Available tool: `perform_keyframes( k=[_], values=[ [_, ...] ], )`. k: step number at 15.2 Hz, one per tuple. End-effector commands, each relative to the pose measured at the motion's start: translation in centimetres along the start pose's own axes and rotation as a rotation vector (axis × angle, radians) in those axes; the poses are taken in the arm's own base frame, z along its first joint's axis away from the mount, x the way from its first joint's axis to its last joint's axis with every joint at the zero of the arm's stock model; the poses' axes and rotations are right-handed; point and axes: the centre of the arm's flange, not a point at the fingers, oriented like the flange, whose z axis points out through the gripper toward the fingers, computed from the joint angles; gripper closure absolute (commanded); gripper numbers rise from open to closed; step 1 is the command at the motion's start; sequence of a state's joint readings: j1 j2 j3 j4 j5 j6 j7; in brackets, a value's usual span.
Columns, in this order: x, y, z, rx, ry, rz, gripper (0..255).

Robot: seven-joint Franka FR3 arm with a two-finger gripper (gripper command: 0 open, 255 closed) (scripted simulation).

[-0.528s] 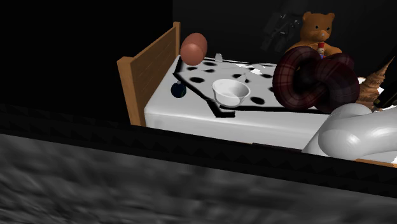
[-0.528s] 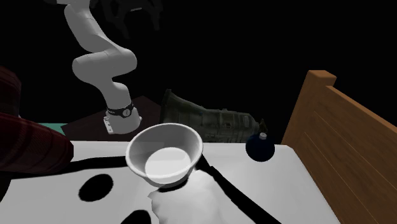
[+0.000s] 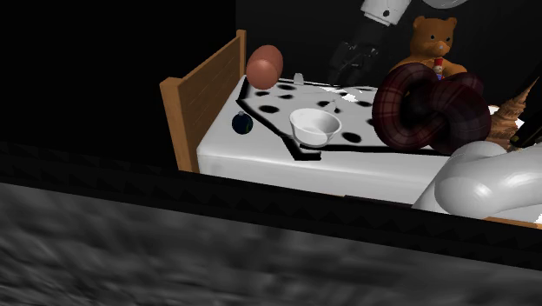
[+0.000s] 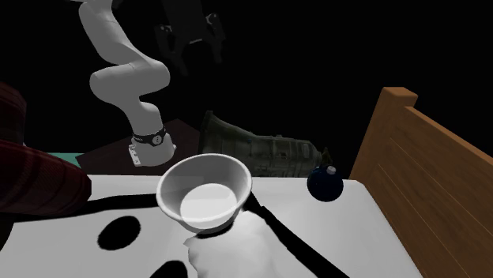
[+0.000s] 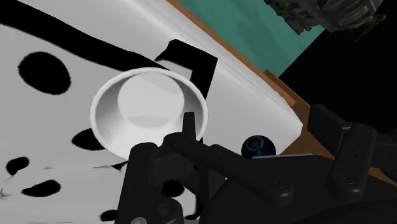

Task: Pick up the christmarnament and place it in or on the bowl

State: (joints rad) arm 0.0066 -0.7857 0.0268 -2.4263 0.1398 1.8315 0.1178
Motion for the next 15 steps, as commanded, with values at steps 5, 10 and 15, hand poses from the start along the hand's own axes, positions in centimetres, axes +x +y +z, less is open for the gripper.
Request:
perform_keyframes(
  k=[5,10,15],
  values=[
    [2.8,-2.3,6.2,-0.001,0.100,0.002,0],
    [5.8,-4.2,11.2,-0.002,0.177,0.003,0],
    [9.1,-6.0,16.0,-0.003,0.255,0.005,0]
  ],
)
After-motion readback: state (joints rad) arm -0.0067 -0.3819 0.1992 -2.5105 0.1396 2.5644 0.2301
